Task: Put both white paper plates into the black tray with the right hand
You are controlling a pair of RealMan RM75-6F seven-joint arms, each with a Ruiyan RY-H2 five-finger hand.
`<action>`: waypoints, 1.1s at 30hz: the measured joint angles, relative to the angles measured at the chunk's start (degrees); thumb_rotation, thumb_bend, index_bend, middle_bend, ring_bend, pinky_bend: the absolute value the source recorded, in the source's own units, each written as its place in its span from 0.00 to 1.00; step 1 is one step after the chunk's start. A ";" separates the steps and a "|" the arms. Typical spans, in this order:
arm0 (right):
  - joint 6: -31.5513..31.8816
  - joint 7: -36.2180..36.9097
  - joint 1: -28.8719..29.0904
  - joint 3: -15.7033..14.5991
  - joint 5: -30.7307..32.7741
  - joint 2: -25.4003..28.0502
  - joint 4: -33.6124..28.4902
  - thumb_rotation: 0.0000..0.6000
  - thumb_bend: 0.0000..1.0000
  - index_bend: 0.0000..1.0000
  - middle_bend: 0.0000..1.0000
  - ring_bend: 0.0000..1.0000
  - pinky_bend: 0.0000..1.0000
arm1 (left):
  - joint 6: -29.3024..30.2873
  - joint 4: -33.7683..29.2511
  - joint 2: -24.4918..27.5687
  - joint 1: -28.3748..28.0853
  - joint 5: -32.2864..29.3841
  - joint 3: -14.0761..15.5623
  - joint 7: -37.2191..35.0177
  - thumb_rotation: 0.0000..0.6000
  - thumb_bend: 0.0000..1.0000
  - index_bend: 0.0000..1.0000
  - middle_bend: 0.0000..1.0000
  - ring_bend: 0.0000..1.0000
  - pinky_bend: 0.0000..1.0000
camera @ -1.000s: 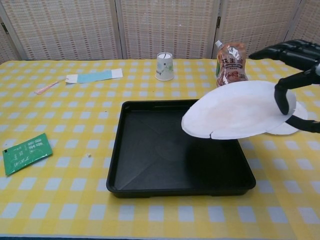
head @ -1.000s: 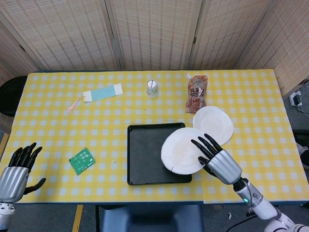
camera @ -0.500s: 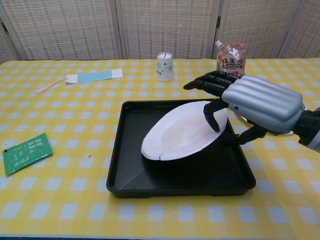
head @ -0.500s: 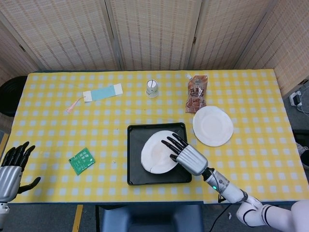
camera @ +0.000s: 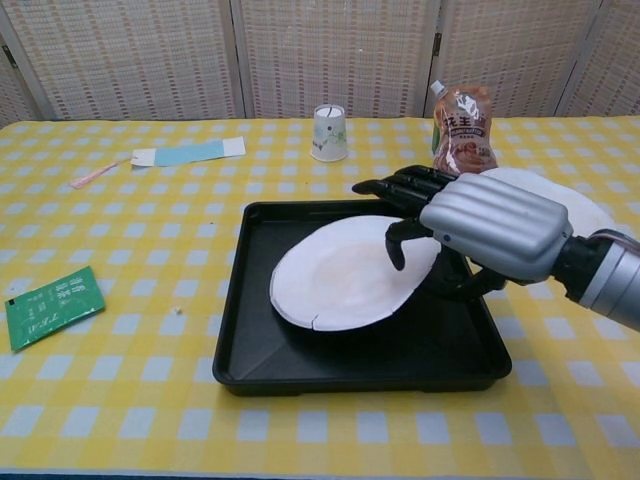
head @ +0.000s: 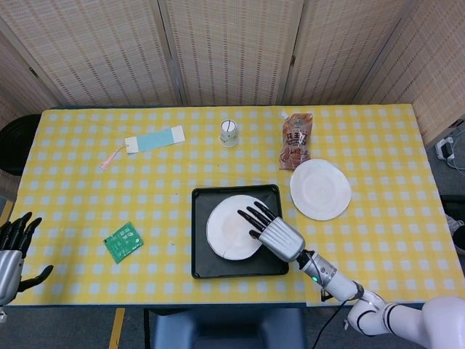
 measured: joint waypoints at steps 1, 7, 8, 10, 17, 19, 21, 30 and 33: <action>-0.36 -0.45 0.01 -0.09 0.30 0.30 -0.51 1.00 0.43 0.28 0.00 0.00 0.00 | 0.23 0.15 -0.05 0.02 0.39 0.01 -0.09 1.00 0.29 0.00 0.01 0.00 0.00; -4.10 -2.51 0.38 -0.32 2.96 3.65 -6.10 1.00 0.43 0.10 0.00 0.00 0.00 | 1.89 1.54 -1.09 0.31 1.01 -0.46 0.15 1.00 0.29 0.00 0.01 0.00 0.00; -4.68 -2.82 0.51 -0.32 3.41 4.57 -7.54 1.00 0.43 0.09 0.00 0.00 0.00 | 1.80 1.56 -1.09 0.32 0.75 -0.54 0.18 1.00 0.29 0.00 0.01 0.00 0.00; -5.26 -3.33 0.64 -0.33 4.02 6.00 -9.59 1.00 0.43 0.08 0.00 0.00 0.00 | 1.65 1.60 -1.13 0.32 0.37 -0.77 0.32 1.00 0.29 0.00 0.01 0.00 0.00; -7.56 -3.51 1.29 -0.10 6.85 8.55 -12.82 1.00 0.43 0.07 0.00 0.00 0.00 | 0.91 1.60 -1.33 0.02 0.05 -0.91 0.80 1.00 0.29 0.00 0.01 0.00 0.00; -8.09 -3.79 1.65 0.39 7.65 8.00 -12.39 1.00 0.43 0.07 0.00 0.00 0.00 | 1.04 1.53 -1.35 0.04 0.19 -0.93 0.82 1.00 0.30 0.00 0.01 0.00 0.00; -8.10 -3.97 1.98 0.92 7.99 7.30 -12.08 1.00 0.43 0.07 0.00 0.00 0.00 | 1.25 1.49 -1.32 0.13 0.32 -0.91 0.68 1.00 0.29 0.00 0.01 0.00 0.00; 2.17 -1.77 -3.05 0.35 7.71 11.46 -14.00 1.00 0.42 0.07 0.00 0.00 0.00 | 0.02 1.94 -1.49 -0.46 0.80 -0.61 0.45 1.00 0.30 0.00 0.01 0.00 0.00; 5.87 -0.20 -6.92 -0.75 8.45 13.35 -13.33 1.00 0.43 0.08 0.00 0.00 0.00 | -0.01 1.85 -1.68 -0.52 1.01 -0.52 1.11 1.00 0.29 0.00 0.01 0.00 0.00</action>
